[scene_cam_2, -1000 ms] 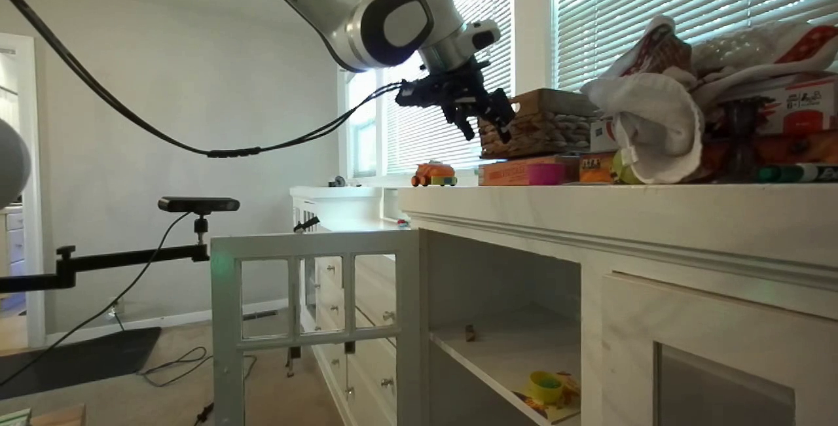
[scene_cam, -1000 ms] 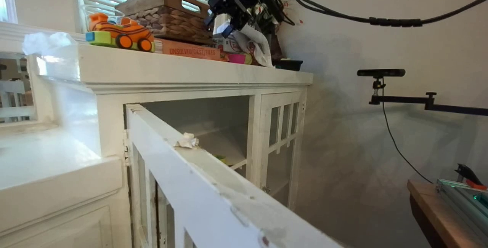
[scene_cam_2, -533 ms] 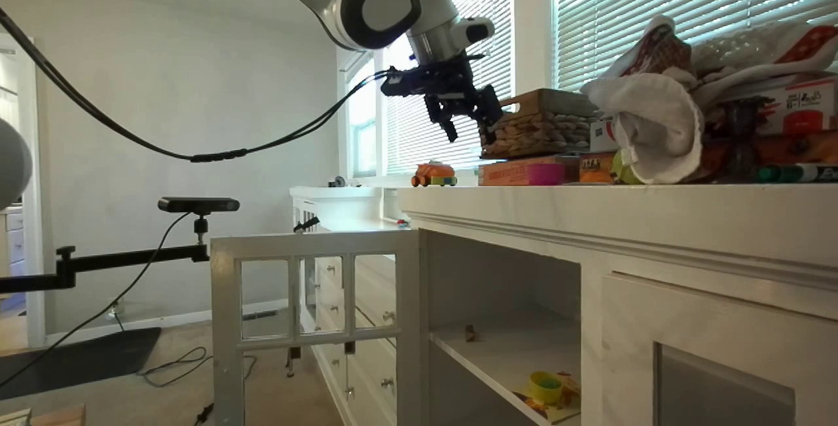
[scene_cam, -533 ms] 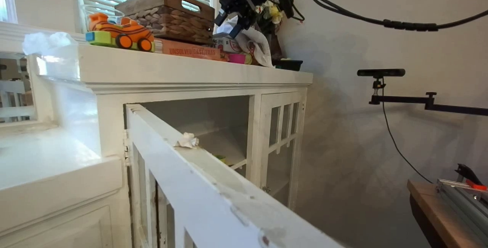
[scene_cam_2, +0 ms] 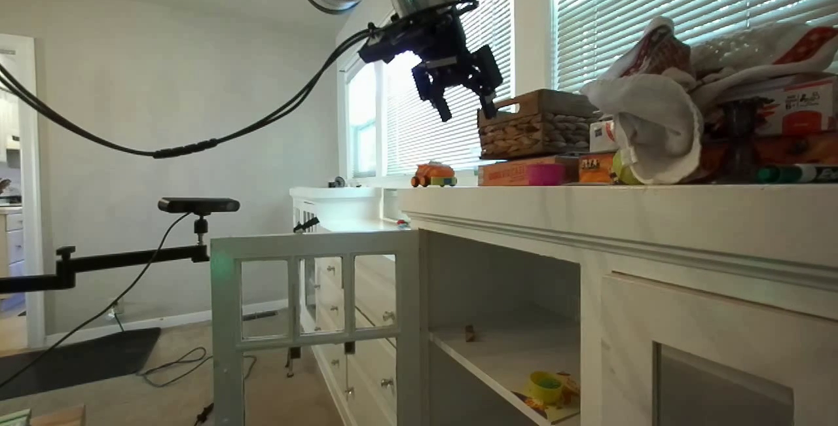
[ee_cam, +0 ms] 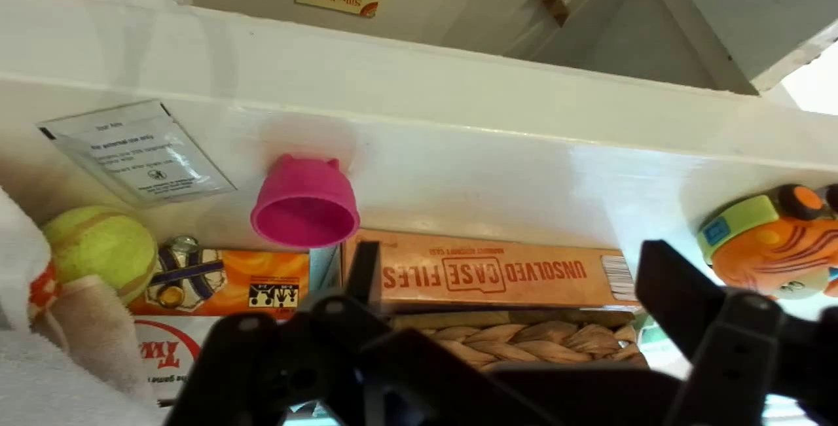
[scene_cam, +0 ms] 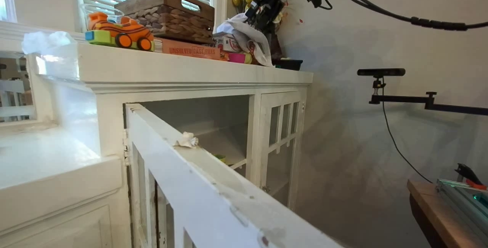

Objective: Remove the pink bowl from the cabinet

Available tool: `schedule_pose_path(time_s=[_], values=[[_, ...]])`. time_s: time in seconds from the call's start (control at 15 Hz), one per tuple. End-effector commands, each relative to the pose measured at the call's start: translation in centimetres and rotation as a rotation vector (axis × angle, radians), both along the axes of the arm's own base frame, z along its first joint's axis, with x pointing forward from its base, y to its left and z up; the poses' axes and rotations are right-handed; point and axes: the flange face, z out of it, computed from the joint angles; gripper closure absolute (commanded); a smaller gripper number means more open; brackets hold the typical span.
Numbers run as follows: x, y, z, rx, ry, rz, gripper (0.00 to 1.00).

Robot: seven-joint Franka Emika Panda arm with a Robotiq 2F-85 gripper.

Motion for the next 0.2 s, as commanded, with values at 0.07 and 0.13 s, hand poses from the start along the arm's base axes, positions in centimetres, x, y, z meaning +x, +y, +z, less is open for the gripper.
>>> schedule_pose_path(time_s=[0.07, 0.13], values=[[-0.56, -0.04, -0.17, 0.002, 0.005, -0.001, 0.0], [-0.62, 0.11, -0.2, 0.002, 0.005, 0.001, 0.0]])
